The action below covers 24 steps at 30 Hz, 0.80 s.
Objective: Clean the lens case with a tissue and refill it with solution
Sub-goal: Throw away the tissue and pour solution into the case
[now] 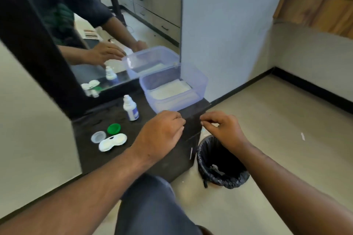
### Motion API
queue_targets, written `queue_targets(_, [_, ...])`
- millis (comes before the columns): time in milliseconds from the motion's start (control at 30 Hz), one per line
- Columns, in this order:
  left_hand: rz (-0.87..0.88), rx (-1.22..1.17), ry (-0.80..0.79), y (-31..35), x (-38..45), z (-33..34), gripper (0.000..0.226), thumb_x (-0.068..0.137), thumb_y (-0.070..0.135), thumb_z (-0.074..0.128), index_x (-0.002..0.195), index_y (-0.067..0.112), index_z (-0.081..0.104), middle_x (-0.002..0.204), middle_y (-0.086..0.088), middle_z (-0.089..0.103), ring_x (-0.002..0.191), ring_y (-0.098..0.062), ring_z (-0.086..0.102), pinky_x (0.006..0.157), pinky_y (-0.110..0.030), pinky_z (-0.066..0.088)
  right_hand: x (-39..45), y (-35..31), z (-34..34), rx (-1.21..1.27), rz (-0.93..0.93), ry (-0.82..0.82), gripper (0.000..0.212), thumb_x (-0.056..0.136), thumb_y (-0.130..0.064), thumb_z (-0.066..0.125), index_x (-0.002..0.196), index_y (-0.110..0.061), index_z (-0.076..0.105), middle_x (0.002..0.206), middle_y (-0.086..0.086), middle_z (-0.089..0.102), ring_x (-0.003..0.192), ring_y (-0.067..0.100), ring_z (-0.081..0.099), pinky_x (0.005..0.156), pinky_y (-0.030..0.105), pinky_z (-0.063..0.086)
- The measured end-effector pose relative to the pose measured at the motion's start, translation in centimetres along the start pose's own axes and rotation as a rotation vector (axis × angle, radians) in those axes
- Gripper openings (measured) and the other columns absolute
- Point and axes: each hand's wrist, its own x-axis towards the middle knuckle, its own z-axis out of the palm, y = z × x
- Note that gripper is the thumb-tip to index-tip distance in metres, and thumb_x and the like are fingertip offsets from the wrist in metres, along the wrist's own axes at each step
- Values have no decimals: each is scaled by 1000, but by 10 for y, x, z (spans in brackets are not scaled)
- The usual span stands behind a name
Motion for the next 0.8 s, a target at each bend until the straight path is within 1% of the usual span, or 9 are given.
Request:
queue_targets(133, [-223, -59, 218, -22, -37, -41, 7, 81, 8, 65, 78, 5, 71, 78, -6, 69, 74, -22, 63, 73, -31, 45, -2, -50, 19, 68, -110, -9, 14, 77, -5, 75, 89, -13, 76, 86, -6, 70, 80, 1, 64, 74, 8, 49])
queue_targets(233, [-384, -97, 304, -34, -57, -56, 4, 79, 7, 70, 81, 8, 73, 79, -3, 70, 71, -16, 61, 69, -27, 46, -5, -79, 42, 130, -148, -34, 15, 76, -4, 76, 89, -12, 76, 86, -6, 71, 82, -1, 65, 75, 8, 48])
queue_targets(367, [-579, -194, 406, -46, -54, -64, 7, 81, 10, 69, 85, 12, 74, 82, 2, 67, 73, -10, 60, 68, -17, 45, 4, -106, 74, 268, -23, -103, 25, 79, -6, 74, 104, -12, 72, 95, -4, 70, 82, -14, 62, 78, 3, 45])
queue_targets(467, [-708, -319, 479, -56, -43, -69, 11, 83, 13, 67, 91, 16, 74, 84, 8, 67, 77, -3, 62, 69, -13, 47, 15, -120, 92, 329, 92, -248, 42, 82, -11, 72, 122, -18, 62, 103, -9, 65, 91, -8, 61, 82, 4, 43])
queue_targets(567, [-772, -452, 443, -69, -33, -73, 30, 85, 15, 69, 115, 15, 68, 102, 8, 67, 93, -4, 64, 82, -13, 51, 22, -128, 108, 300, 123, -318, 49, 85, -14, 68, 131, -21, 54, 108, -16, 60, 103, -1, 57, 91, 11, 41])
queue_targets(600, [-778, -496, 413, -74, -30, -74, 38, 84, 15, 70, 122, 14, 63, 109, 7, 65, 99, -4, 62, 86, -15, 50, 23, -130, 112, 280, 122, -298, 45, 87, -14, 66, 130, -21, 55, 106, -14, 63, 101, 2, 59, 91, 14, 44])
queue_targets(667, [-765, -541, 359, -81, -26, -73, 43, 84, 14, 71, 125, 14, 61, 114, 4, 65, 102, -6, 61, 89, -16, 49, 27, -131, 118, 252, 117, -230, 26, 89, -15, 62, 114, -21, 65, 96, -2, 71, 89, 10, 64, 79, 16, 48])
queue_targets(733, [-742, -522, 335, -85, -25, -69, 35, 83, 13, 71, 118, 13, 66, 108, 2, 69, 96, -4, 65, 87, -17, 52, 31, -131, 124, 236, 112, -185, 11, 90, -16, 60, 96, -21, 67, 85, 4, 70, 77, 12, 63, 64, 13, 46])
queue_targets(800, [-724, -506, 339, -87, -26, -66, 26, 82, 13, 71, 109, 15, 71, 96, 4, 72, 89, -3, 67, 83, -19, 54, 34, -132, 129, 246, 114, -179, 7, 89, -20, 62, 93, -23, 66, 80, 0, 69, 71, 6, 60, 61, 10, 43])
